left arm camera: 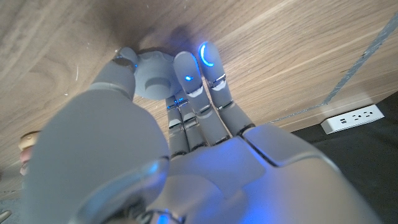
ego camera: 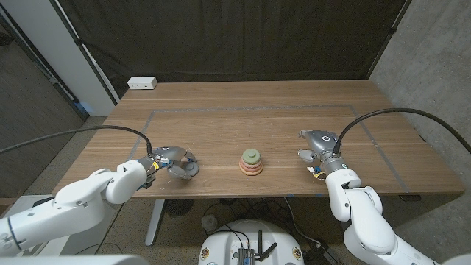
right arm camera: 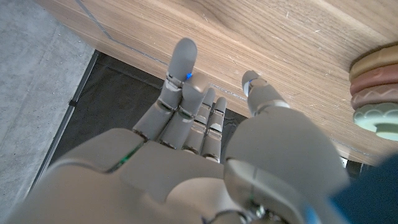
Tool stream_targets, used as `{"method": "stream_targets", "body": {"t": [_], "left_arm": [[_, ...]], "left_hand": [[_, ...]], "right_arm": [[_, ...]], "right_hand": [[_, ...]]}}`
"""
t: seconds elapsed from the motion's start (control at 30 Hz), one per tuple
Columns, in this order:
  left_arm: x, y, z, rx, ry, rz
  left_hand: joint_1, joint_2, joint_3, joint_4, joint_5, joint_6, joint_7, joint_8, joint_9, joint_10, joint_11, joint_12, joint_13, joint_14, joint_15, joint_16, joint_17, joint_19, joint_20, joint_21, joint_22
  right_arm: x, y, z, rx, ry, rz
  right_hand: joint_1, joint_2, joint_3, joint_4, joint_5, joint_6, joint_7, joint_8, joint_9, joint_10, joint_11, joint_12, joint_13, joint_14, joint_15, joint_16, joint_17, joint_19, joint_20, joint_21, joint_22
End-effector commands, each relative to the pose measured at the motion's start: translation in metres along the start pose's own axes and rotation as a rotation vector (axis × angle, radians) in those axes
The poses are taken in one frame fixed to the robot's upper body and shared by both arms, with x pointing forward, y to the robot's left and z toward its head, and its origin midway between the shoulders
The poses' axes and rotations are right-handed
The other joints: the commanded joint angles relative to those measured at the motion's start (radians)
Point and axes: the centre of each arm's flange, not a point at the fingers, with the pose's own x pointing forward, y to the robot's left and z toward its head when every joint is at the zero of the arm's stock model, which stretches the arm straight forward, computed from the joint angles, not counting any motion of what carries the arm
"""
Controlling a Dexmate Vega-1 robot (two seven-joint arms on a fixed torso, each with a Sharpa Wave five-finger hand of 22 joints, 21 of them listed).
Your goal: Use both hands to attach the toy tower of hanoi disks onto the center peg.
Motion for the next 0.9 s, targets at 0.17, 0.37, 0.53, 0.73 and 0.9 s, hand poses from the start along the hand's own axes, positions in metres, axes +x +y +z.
{"method": "stream_targets", "body": {"t": [0.17, 0.37, 0.53, 0.73, 0.9], "left_arm": [[0.003, 0.005, 0.003, -0.015, -0.007, 0.033], [0.003, 0.010, 0.003, 0.002, -0.003, 0.034], [0.002, 0.016, 0.003, 0.008, -0.012, 0.031], [0.000, 0.025, 0.003, 0.013, -0.020, 0.048], [0.000, 0.032, 0.000, 0.015, -0.019, 0.049]], "left_hand": [[0.035, 0.010, 0.010, -0.010, 0.001, 0.033, -0.001, 0.014, 0.009, 0.084, -0.046, 0.017, 0.013, 0.026, -0.041, 0.015, 0.001, 0.028, -0.131, 0.009, 0.004], [0.044, 0.012, 0.010, -0.009, 0.000, 0.052, -0.002, 0.018, 0.011, 0.097, -0.047, 0.020, 0.018, 0.033, -0.041, 0.018, 0.000, 0.032, -0.131, 0.009, 0.004], [0.048, 0.012, 0.010, -0.008, 0.001, 0.051, -0.003, 0.016, 0.013, 0.093, -0.049, 0.016, 0.022, 0.035, -0.041, 0.019, -0.001, 0.033, -0.131, 0.009, 0.005], [0.054, 0.013, 0.011, -0.009, 0.001, 0.052, -0.005, 0.014, 0.014, 0.093, -0.048, 0.015, 0.025, 0.034, -0.041, 0.018, -0.004, 0.032, -0.132, 0.008, 0.005], [0.057, 0.013, 0.011, -0.009, 0.002, 0.053, -0.004, 0.013, 0.014, 0.095, -0.050, 0.015, 0.026, 0.034, -0.041, 0.017, -0.005, 0.032, -0.132, 0.008, 0.005]], "right_arm": [[0.001, 0.006, 0.000, 0.022, 0.001, -0.005], [0.002, 0.004, 0.002, 0.020, 0.000, -0.010], [0.003, 0.003, 0.002, 0.040, -0.003, -0.007], [0.002, 0.002, 0.003, 0.043, 0.003, -0.010], [0.002, 0.000, 0.004, 0.041, 0.006, -0.016]], "right_hand": [[-0.006, 0.008, 0.007, 0.000, 0.006, 0.007, 0.001, 0.004, 0.004, 0.010, 0.004, -0.002, 0.002, -0.004, -0.047, -0.003, 0.001, -0.001, -0.075, 0.006, 0.002], [-0.008, 0.009, 0.008, 0.000, 0.007, 0.009, 0.002, 0.003, 0.005, 0.010, 0.006, -0.003, 0.002, -0.004, -0.047, -0.006, 0.000, -0.002, -0.075, 0.007, 0.001], [-0.008, 0.011, 0.008, 0.000, 0.008, 0.008, 0.001, 0.003, 0.005, 0.011, 0.008, -0.003, 0.002, -0.002, -0.047, -0.006, 0.000, 0.000, -0.075, 0.008, 0.001], [-0.001, 0.017, 0.011, -0.003, 0.010, 0.012, 0.004, 0.003, 0.005, 0.024, 0.004, 0.001, 0.002, 0.020, -0.047, 0.011, 0.012, 0.018, -0.077, 0.015, 0.002], [0.000, 0.018, 0.012, -0.004, 0.011, 0.018, 0.006, 0.005, 0.005, 0.025, 0.004, 0.001, 0.003, 0.026, -0.047, 0.016, 0.015, 0.023, -0.077, 0.017, 0.002]]}}
